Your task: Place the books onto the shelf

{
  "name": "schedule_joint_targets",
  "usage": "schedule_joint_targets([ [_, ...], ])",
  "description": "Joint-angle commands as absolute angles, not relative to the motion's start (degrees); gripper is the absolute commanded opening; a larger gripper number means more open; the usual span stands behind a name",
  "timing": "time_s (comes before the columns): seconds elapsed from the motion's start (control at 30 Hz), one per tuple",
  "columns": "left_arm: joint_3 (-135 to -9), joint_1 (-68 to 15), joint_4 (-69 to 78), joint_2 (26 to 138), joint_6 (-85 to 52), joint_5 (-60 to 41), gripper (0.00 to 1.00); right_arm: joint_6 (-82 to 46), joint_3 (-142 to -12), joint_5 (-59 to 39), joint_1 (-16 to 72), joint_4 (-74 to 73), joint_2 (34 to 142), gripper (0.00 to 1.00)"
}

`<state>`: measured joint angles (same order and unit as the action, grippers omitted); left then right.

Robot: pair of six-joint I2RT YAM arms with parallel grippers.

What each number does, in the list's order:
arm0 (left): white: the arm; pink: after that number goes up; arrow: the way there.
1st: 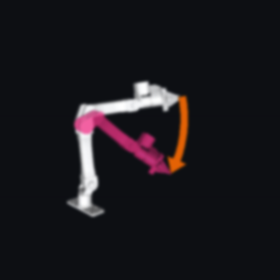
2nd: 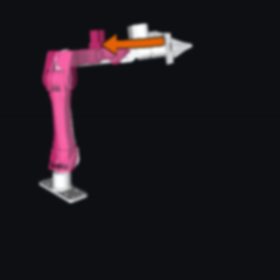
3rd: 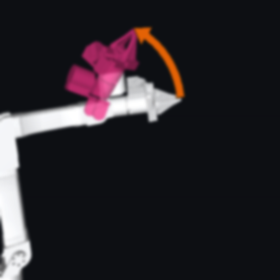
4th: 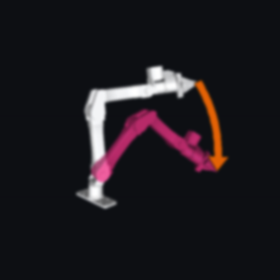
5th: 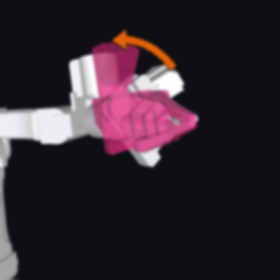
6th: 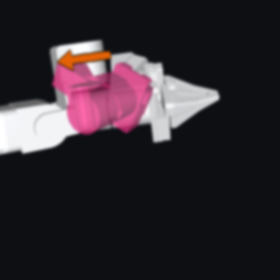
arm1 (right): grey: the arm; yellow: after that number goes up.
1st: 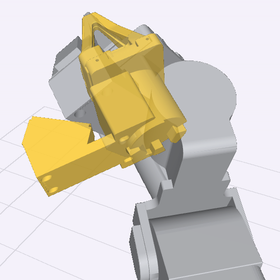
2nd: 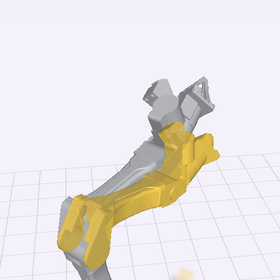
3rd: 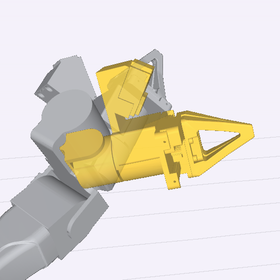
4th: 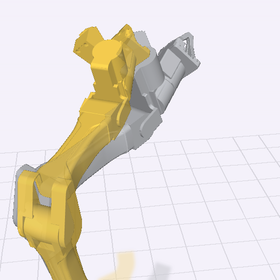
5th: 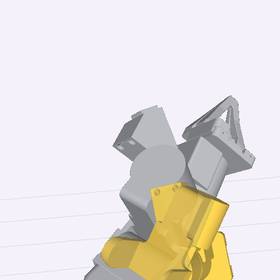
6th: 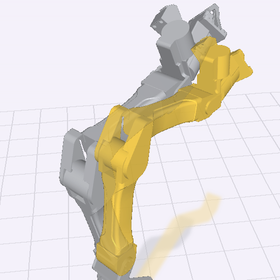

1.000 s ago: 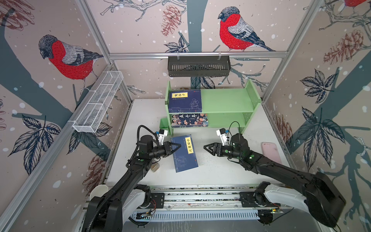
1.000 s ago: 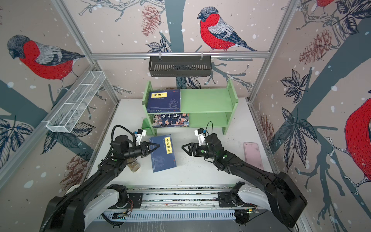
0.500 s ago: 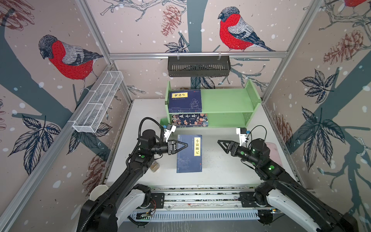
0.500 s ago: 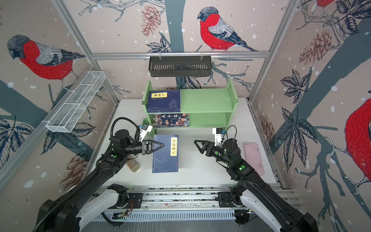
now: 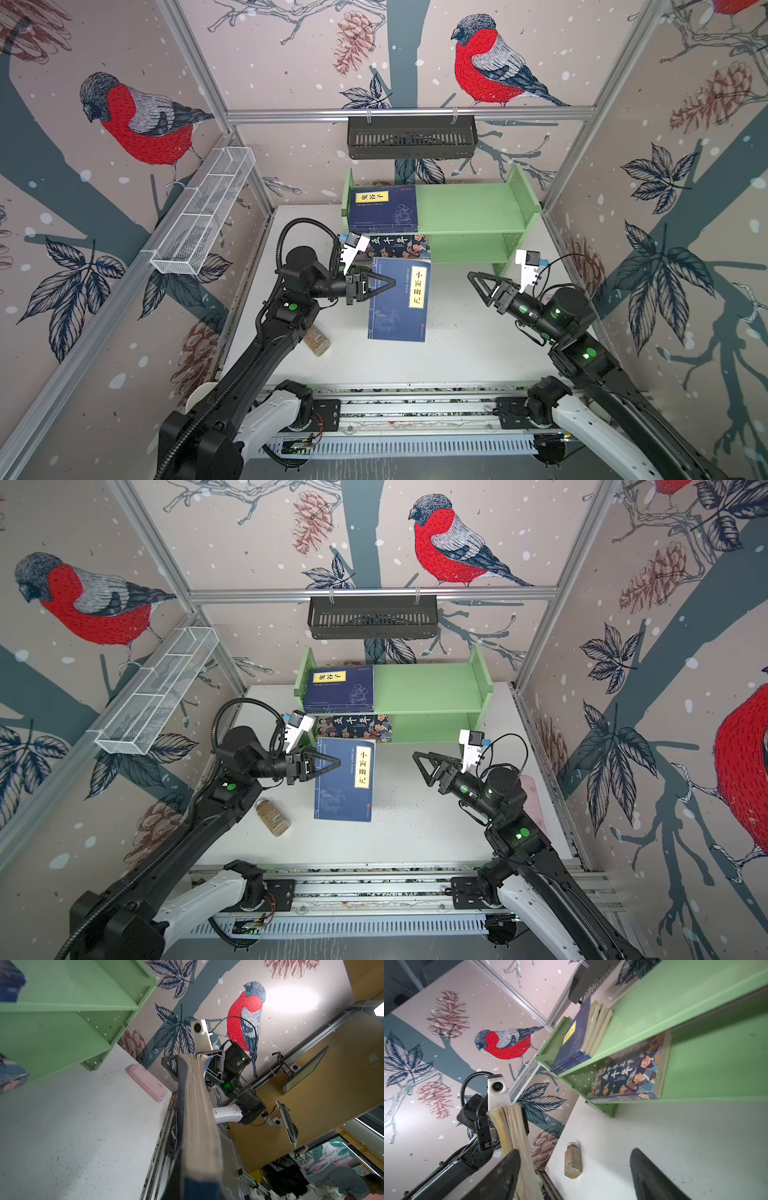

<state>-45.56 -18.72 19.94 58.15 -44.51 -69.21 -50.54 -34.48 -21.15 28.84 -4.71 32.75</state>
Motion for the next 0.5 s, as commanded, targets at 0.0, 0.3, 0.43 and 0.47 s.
schedule_joint_targets([
  [0.0,-50.21,-18.1,29.41,59.94,-50.85,-64.5,0.0,-49.63,-37.19,-20.97,28.92,-6.97,32.61,0.86],
  [0.3,-61.7,-12.75,35.69,65.88,-61.84,-54.16,0.0,-52.97,-40.09,-23.35,32.99,-17.88,38.16,0.87],
  [0.43,-63.07,-10.45,35.18,67.14,-64.34,-49.29,0.0,-47.82,-45.85,-19.82,39.92,-16.53,45.78,0.87],
  [0.47,-62.87,-9.84,35.35,67.31,-65.02,-48.29,0.0,-46.5,-47.49,-19.67,41.6,-16.44,47.72,0.87],
])
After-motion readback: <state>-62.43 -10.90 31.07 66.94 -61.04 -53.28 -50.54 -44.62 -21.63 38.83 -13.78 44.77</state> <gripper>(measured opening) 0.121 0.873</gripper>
